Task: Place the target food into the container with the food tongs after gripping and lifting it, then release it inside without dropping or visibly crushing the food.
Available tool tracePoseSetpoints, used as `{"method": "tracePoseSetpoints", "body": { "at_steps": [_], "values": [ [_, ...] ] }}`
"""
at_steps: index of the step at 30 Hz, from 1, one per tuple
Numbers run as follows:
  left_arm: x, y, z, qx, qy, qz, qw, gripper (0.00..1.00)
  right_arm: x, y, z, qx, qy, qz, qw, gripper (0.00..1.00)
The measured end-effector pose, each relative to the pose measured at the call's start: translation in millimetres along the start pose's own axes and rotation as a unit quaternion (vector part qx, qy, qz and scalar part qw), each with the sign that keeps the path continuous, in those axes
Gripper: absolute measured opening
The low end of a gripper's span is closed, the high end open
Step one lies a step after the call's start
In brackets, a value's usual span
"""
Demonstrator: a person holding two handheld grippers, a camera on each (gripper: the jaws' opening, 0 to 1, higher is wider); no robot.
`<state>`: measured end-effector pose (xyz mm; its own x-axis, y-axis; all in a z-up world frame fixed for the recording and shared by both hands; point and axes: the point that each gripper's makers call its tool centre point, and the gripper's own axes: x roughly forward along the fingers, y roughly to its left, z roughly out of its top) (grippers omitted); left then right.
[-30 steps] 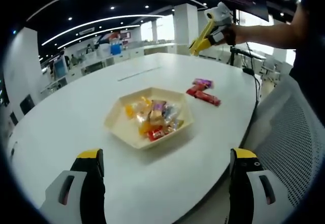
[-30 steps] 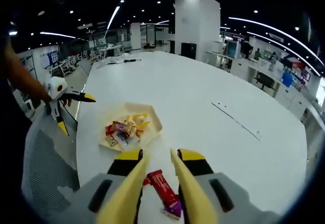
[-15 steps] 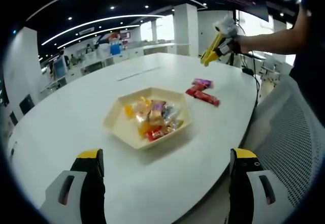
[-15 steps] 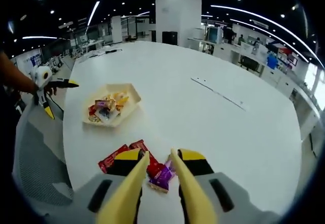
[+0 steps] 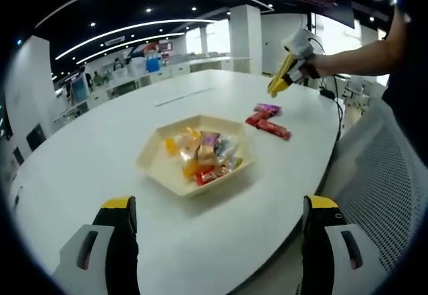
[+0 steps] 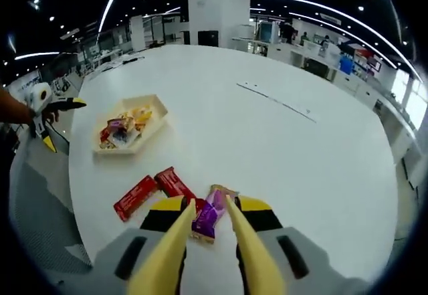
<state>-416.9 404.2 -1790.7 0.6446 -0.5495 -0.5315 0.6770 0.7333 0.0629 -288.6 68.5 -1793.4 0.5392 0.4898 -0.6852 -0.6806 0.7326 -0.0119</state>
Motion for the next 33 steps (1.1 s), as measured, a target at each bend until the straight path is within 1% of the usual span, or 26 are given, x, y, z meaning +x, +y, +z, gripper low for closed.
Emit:
{"method": "tracePoseSetpoints", "body": {
  "at_steps": [2, 4, 6, 8, 10, 12, 13, 15, 20, 24, 25, 27, 28, 30, 31, 33],
  "values": [
    [0.0, -0.2, 0.1, 0.0, 0.0, 0.0, 1.0, 0.99, 5.9, 1.2, -3.5, 0.007, 0.006, 0.004, 0.9999, 0.28],
    [0.0, 0.0, 0.2, -0.001, 0.0, 0.0, 1.0, 0.99, 9.1, 1.8, -6.5, -0.001, 0.015, -0.003, 0.9999, 0.28],
    [-0.2, 0.0, 0.7, -0.002, -0.001, 0.001, 1.0, 0.99, 15.0, 1.4, -10.9, 0.005, 0.022, -0.006, 0.9997, 0.28],
    [-0.1, 0.2, 0.4, -0.002, -0.001, 0.001, 1.0, 0.99, 18.3, -0.5, -15.4, 0.006, 0.028, -0.014, 0.9995, 0.28],
    [0.0, 0.4, 0.2, -0.003, -0.001, 0.001, 1.0, 0.99, 21.0, 0.6, -19.2, 0.01, 0.033, -0.011, 0.9994, 0.28],
    [0.0, 0.5, 0.1, -0.004, -0.001, 0.002, 1.0, 0.99, 22.6, 1.6, -24.5, 0.004, 0.042, -0.013, 0.999, 0.28],
    [0.0, 0.3, 0.1, -0.004, -0.001, 0.001, 1.0, 0.99, 22.9, 1.8, -23.7, 0.005, 0.038, -0.01, 0.9992, 0.28],
    [0.2, 0.3, -0.1, -0.004, -0.001, 0.001, 1.0, 0.99, 21.1, 0.3, -23.9, 0.001, 0.04, -0.01, 0.9991, 0.27],
    [-0.1, 0.4, 0.0, -0.006, 0.0, 0.001, 1.0, 0.99, 15.2, -11.2, -28.3, -0.008, 0.051, -0.013, 0.9986, 0.27],
    [-0.4, -0.1, -0.1, -0.006, 0.0, 0.0, 1.0, 0.99, 11.2, -14.7, -26.0, -0.014, 0.052, -0.012, 0.9985, 0.28],
    [-0.3, 0.0, -0.2, -0.006, 0.0, 0.0, 1.0, 0.99, 12.6, -11.2, -23.8, -0.018, 0.048, -0.002, 0.9987, 0.28],
    [-0.2, -0.1, -0.8, -0.006, 0.002, -0.001, 1.0, 0.99, 16.1, -10.7, -24.3, -0.027, 0.053, -0.002, 0.9982, 0.28],
    [0.0, -0.1, -1.0, -0.006, 0.002, -0.001, 1.0, 0.99, 18.8, -7.4, -23.6, -0.037, 0.052, 0.009, 0.9979, 0.28],
    [0.1, -0.2, -1.5, -0.006, 0.003, -0.001, 1.0, 0.99, 21.7, -4.7, -24.3, -0.034, 0.058, 0.008, 0.9977, 0.28],
    [0.0, -0.1, -1.6, -0.006, 0.004, -0.001, 1.0, 0.99, 25.8, -7.1, -28.7, -0.043, 0.068, 0.003, 0.9967, 0.28],
    [-0.1, 0.7, -1.6, -0.007, 0.004, 0.001, 1.0, 0.99, 28.6, -5.7, -31.5, -0.041, 0.073, 0.005, 0.9965, 0.27]
  ]
}}
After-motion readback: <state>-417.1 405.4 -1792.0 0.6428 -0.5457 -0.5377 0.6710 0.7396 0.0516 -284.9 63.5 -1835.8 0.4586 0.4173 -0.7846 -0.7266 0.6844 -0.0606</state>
